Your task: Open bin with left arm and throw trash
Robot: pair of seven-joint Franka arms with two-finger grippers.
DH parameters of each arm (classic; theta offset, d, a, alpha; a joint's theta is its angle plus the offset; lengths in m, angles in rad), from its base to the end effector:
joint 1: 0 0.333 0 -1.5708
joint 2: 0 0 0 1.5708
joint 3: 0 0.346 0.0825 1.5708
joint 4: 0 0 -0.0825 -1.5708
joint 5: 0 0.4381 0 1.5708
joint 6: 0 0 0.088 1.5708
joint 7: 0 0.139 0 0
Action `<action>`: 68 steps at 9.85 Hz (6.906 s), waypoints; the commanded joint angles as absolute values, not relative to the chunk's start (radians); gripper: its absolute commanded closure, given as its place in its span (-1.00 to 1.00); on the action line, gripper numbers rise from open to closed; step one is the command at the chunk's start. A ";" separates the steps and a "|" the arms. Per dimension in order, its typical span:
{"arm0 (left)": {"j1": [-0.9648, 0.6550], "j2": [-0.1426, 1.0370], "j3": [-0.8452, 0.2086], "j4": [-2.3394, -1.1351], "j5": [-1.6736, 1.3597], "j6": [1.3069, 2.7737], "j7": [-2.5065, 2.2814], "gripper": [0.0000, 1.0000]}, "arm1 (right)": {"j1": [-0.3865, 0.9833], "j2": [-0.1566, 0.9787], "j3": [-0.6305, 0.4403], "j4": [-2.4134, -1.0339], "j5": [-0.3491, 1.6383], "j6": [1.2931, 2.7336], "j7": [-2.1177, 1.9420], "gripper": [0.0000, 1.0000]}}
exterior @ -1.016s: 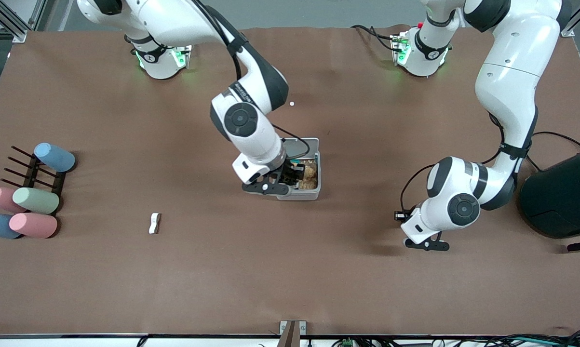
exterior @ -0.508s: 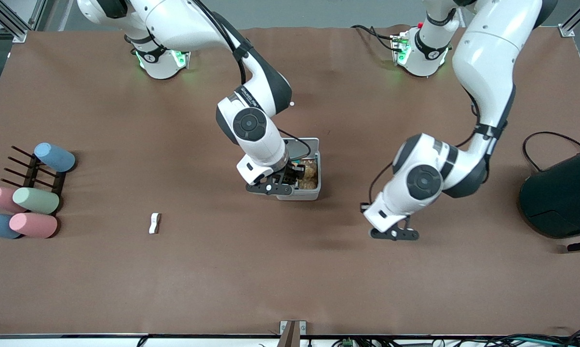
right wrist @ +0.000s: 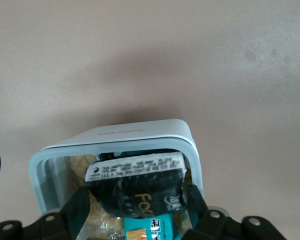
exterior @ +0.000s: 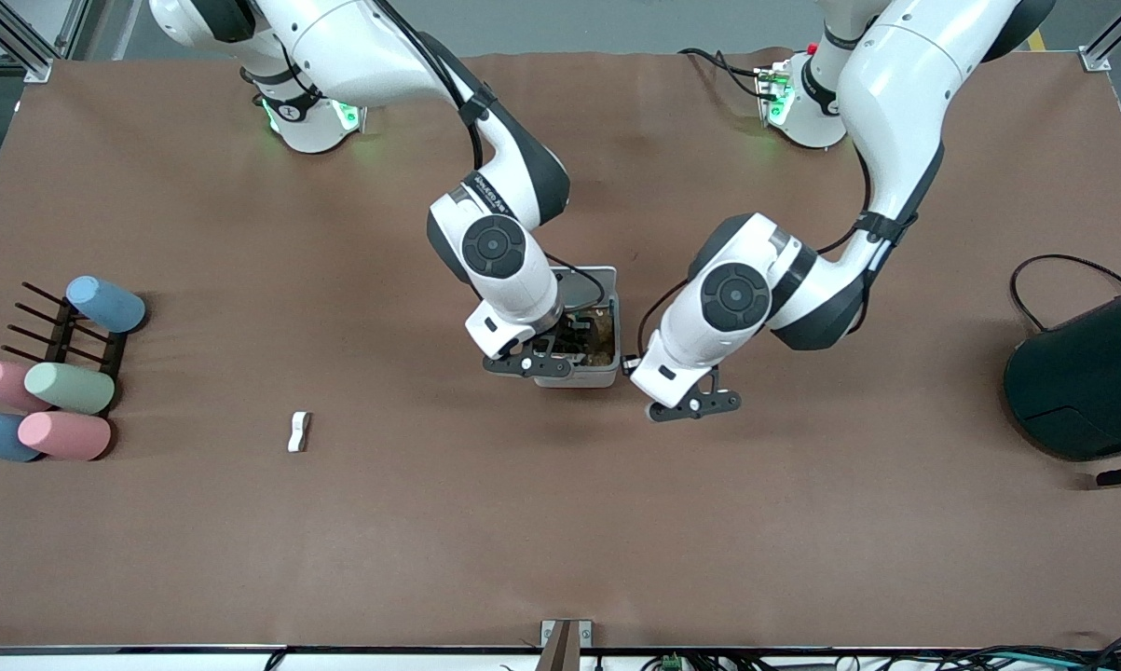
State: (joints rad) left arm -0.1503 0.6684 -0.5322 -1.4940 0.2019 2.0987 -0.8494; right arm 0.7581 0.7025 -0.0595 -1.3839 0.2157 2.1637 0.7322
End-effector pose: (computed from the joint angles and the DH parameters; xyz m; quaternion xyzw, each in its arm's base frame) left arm 0.6462 -0.4255 0.2867 0.9938 0.0834 -0.0388 0.0622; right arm 0.6034 0.5369 0.2693 -0.9944 0.0656 0.0179 0.0808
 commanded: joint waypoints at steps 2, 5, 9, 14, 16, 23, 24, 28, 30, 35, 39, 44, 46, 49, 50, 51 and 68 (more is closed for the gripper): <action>-0.143 0.660 -0.572 -1.491 0.146 2.102 -0.919 1.00 | 0.741 0.674 -0.063 -1.374 0.206 2.045 0.724 -0.81; -0.150 0.661 -0.584 -1.491 0.146 2.102 -0.951 1.00 | 0.681 0.586 -0.058 -1.377 0.239 1.935 0.672 -0.81; -0.201 0.670 -0.583 -1.496 0.158 2.121 -1.006 0.92 | 0.680 0.583 -0.060 -1.379 0.242 1.936 0.678 -0.85; -0.193 0.669 -0.583 -1.494 0.161 2.122 -0.999 -1.00 | 0.366 0.459 -0.063 -1.524 0.241 1.893 0.447 -0.84; -0.184 0.664 -0.583 -1.496 0.161 2.117 -0.992 -1.00 | 0.263 0.462 -0.066 -1.609 0.224 1.928 0.274 -0.85; -0.166 0.683 -0.577 -1.595 0.270 2.155 -0.994 -1.00 | 0.178 0.557 -0.067 -1.709 0.069 2.161 0.193 -0.93; -0.166 0.684 -0.577 -1.592 0.270 2.173 -0.994 -1.00 | 0.163 0.567 -0.067 -1.709 0.069 2.169 0.195 -0.94; -0.152 0.670 -0.581 -1.556 0.259 2.163 -1.003 -1.00 | 0.153 0.662 -0.069 -1.710 0.069 2.314 0.206 -0.95; -0.141 0.623 -0.584 -1.516 0.255 2.064 -0.994 -1.00 | 0.155 0.693 -0.069 -1.727 0.069 2.396 0.207 -0.66; 0.091 0.488 -0.616 -1.468 0.221 1.891 -0.842 -1.00 | 0.155 0.689 -0.067 -1.712 0.084 2.381 0.221 0.99; 0.317 0.327 -0.657 -1.467 0.212 1.738 -0.423 -1.00 | 0.233 0.620 0.016 -1.506 0.103 2.144 0.585 0.99; 0.068 0.007 -0.211 -1.529 0.061 1.526 -0.104 -1.00 | 0.343 0.615 0.244 -1.393 0.097 2.062 1.035 0.99; -0.055 -0.023 -0.070 -1.557 0.061 1.526 -0.085 -1.00 | 0.440 0.618 0.244 -1.408 0.097 2.056 1.118 0.99; -0.080 -0.009 -0.052 -1.543 0.074 1.526 -0.092 -1.00 | 0.508 0.623 0.242 -1.436 0.097 2.056 1.190 0.97; -0.083 0.015 -0.060 -1.519 0.075 1.525 -0.092 -1.00 | 0.517 0.621 0.242 -1.456 0.095 2.059 1.190 0.96; -0.078 0.026 -0.063 -1.503 0.066 1.525 -0.092 -1.00 | 0.522 0.623 0.242 -1.457 0.095 2.057 1.190 0.92; -0.061 0.023 -0.052 -1.494 -0.011 1.523 -0.090 -1.00 | -0.024 0.269 0.238 -1.433 0.103 1.463 0.532 -0.47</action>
